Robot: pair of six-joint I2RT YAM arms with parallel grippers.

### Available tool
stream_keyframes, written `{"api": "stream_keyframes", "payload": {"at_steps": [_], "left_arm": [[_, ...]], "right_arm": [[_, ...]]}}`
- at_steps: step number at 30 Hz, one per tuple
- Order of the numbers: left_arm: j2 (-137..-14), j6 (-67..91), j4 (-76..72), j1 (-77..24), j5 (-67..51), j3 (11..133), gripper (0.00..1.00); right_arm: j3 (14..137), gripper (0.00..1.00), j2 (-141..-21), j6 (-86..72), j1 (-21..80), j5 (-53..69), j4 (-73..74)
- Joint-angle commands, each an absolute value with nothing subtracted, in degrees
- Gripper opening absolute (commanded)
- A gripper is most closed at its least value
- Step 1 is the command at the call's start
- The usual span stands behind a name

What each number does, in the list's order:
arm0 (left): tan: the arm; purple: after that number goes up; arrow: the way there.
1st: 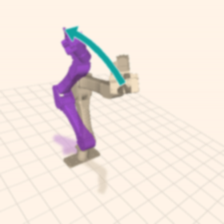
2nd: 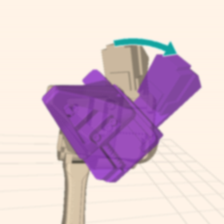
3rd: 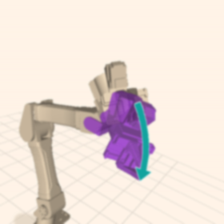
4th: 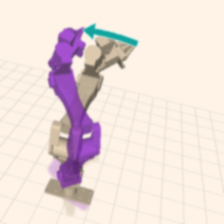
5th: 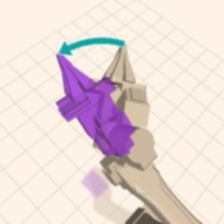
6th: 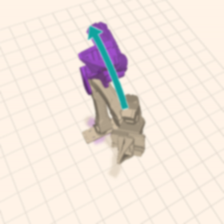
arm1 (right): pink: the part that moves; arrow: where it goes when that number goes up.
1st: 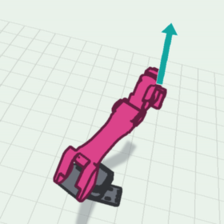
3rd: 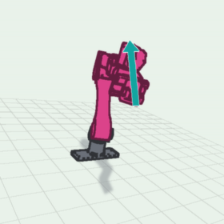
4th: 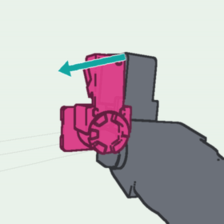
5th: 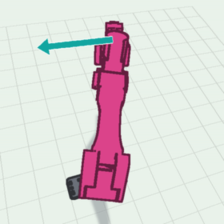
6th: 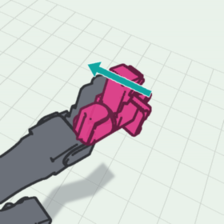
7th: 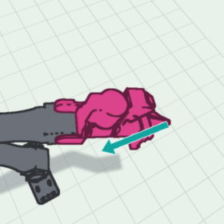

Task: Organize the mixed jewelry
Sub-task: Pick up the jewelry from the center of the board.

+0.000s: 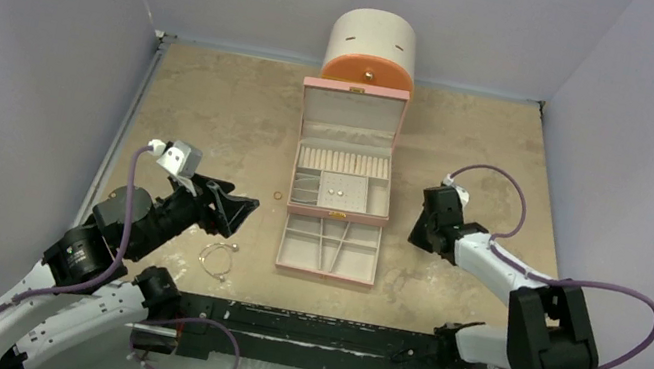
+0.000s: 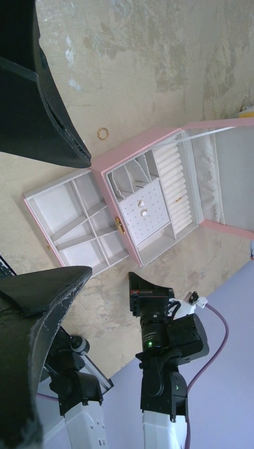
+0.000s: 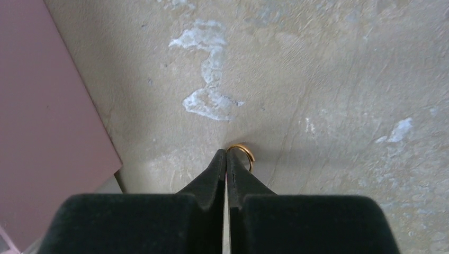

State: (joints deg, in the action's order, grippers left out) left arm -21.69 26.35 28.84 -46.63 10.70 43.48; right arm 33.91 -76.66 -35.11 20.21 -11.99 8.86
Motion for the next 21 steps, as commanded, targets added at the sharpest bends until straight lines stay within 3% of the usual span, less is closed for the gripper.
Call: {"api": "stream_keyframes", "payload": {"at_steps": [1,13,21], "left_arm": [[-21.25,25.57,27.31,-46.4,10.11,43.53,0.68],[-21.52,25.84,27.09,-46.36,10.19,43.51,0.68],[-23.81,26.36,27.74,-46.38,10.35,44.5,0.68]], "right_arm": [[32.86,0.0,-74.32,-36.97,21.98,-10.35,10.02],[38.35,0.0,-64.34,-38.64,31.19,-11.13,12.28],[38.52,0.0,-55.85,-26.38,37.74,2.15,1.31]]}}
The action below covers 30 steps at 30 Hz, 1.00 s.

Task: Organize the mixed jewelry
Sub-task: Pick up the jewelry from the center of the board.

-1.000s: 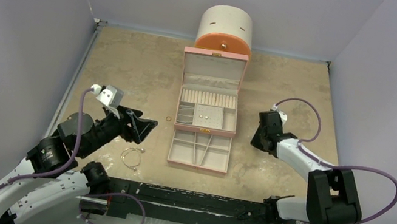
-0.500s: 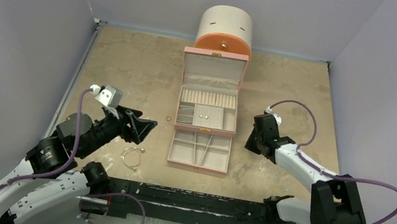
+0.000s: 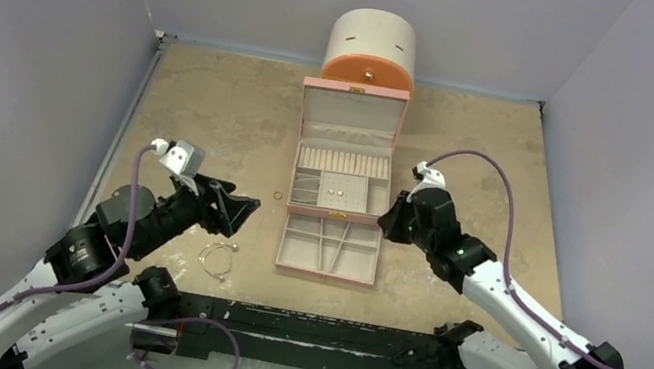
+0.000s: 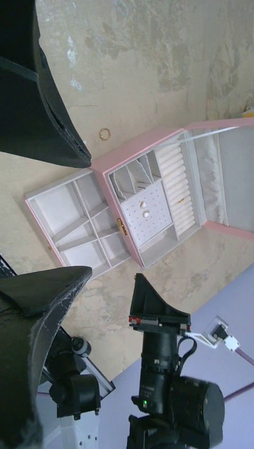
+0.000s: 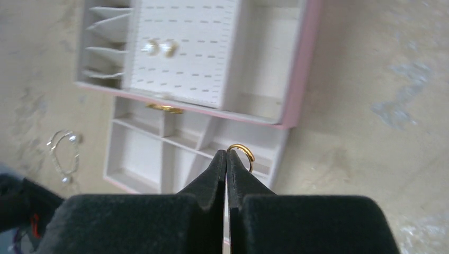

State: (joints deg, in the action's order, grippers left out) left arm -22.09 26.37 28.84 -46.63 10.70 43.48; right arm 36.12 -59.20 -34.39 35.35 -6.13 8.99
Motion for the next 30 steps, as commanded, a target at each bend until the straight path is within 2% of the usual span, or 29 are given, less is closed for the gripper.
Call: {"api": "stream_keyframes", "payload": {"at_steps": [1,5,8,15,23,30], "left_arm": [[-24.3,26.49,27.87,-46.4,10.06,44.78,0.68],[-26.85,27.51,27.96,-46.41,6.79,46.0,0.68],[-28.63,28.39,28.25,-46.38,4.24,47.03,0.73],[-29.52,29.85,27.16,-46.39,0.38,47.85,0.79],[-33.02,28.7,26.9,-46.39,-9.17,50.32,0.79],[-39.3,26.68,28.62,-46.38,-21.04,50.95,0.75]], "right_arm": [[38.54,0.0,-55.08,-24.18,38.74,4.16,0.0],[38.79,0.0,-52.85,-16.74,41.57,11.87,-4.57],[40.0,0.0,-52.91,-11.64,42.77,17.78,-5.39],[41.81,0.0,-52.55,2.05,46.22,31.23,-7.63],[50.32,0.0,-57.51,24.92,52.05,44.73,2.1],[60.75,0.0,-66.22,42.68,55.5,46.8,18.36]]}}
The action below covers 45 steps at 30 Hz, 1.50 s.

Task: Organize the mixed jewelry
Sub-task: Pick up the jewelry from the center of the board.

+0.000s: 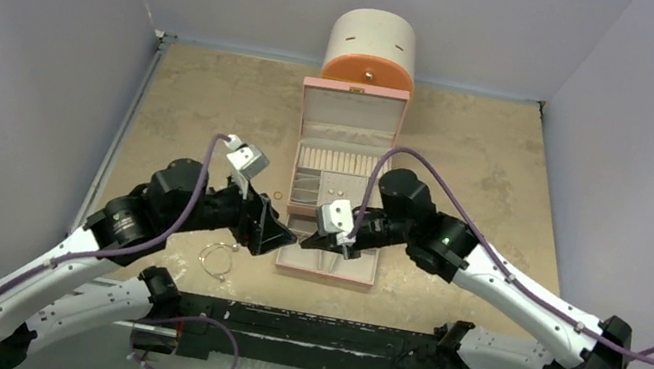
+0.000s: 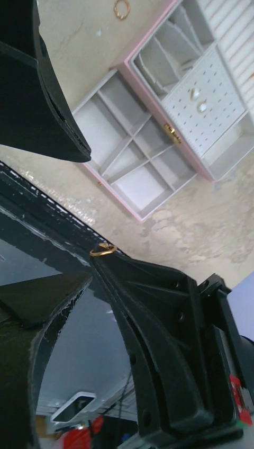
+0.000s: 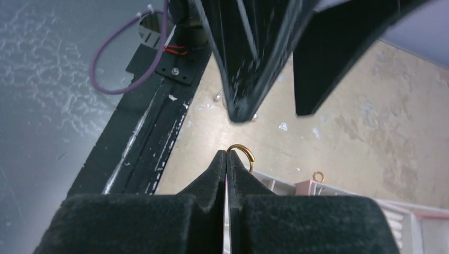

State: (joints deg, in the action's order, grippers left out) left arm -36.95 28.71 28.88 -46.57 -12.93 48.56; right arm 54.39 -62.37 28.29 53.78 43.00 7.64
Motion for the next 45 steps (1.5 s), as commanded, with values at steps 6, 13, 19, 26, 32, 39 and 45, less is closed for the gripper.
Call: {"api": "stream_keyframes", "payload": {"at_steps": [6,13,19,26,32,39,45], "left_arm": [[-40.25,26.86,29.42,-46.41,-23.06,50.75,0.68],[-40.33,27.63,29.31,-46.37,-23.88,49.46,0.55],[-40.73,28.65,29.06,-46.35,-22.96,48.54,0.48],[-42.14,29.35,28.24,-46.41,-24.69,47.83,0.43],[-42.9,29.36,28.35,-46.45,-25.69,47.4,0.4],[-43.7,29.44,28.56,-46.36,-27.13,47.37,0.36],[-43.92,29.53,28.66,-46.46,-28.1,47.16,0.31]], "right_arm": [[65.26,0.0,-71.57,51.5,57.41,46.78,25.56],[66.8,0.0,-73.43,57.42,58.47,48.15,27.54],[67.58,0.0,-73.83,60.26,59.34,47.9,28.13],[68.33,0.0,-74.25,61.22,60.11,46.97,27.6],[68.38,0.0,-74.18,61.38,60.37,46.17,27.27],[68.29,0.0,-74.19,60.64,60.56,43.42,26.33],[67.87,0.0,-74.15,59.78,60.69,41.37,24.97]]}}
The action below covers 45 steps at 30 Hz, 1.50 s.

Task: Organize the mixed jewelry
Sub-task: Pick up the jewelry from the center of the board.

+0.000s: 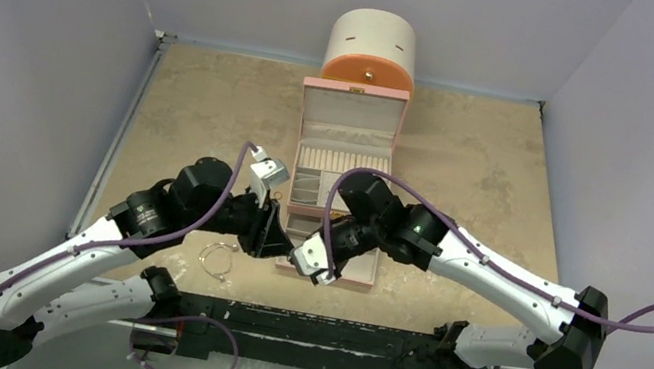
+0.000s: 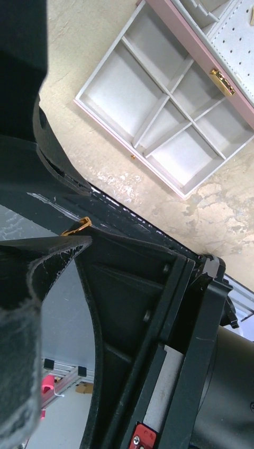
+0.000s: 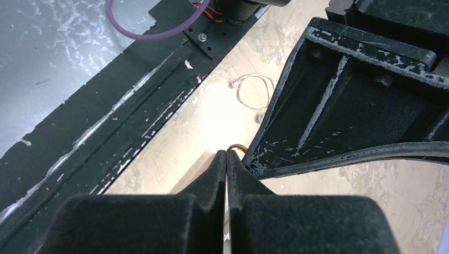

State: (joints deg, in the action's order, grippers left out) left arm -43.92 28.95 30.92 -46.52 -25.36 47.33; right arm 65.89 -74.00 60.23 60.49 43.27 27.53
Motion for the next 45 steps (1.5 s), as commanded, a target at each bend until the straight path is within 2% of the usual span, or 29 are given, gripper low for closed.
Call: {"api": "stream_keyframes", "payload": {"at_steps": [1,10,16,32,39,45], "left_arm": [[-44.0,29.53,28.65,-46.45,-28.33,47.18,0.3],[-44.71,29.44,29.01,-46.49,-29.56,46.85,0.22],[-45.5,28.93,29.51,-46.47,-31.0,46.59,0.0],[-44.38,28.83,30.24,-46.42,-24.32,48.4,0.0],[-43.33,29.66,28.74,-46.37,-21.05,48.87,0.0],[-41.0,31.51,24.39,-46.45,-19.96,47.6,0.0]], "right_arm": [[67.79,0.0,-74.22,59.66,60.72,40.91,24.72],[66.47,0.0,-73.66,57.09,60.73,35.94,21.16],[65.88,0.0,-73.33,53.5,60.72,32.29,18.01],[60.44,0.01,-67.47,47.89,60.69,28.97,12.31],[52.49,0.14,-59.3,39.11,60.73,25.18,4.11],[44.27,0.26,-52.04,19.89,60.63,19.21,-8.22]]}}
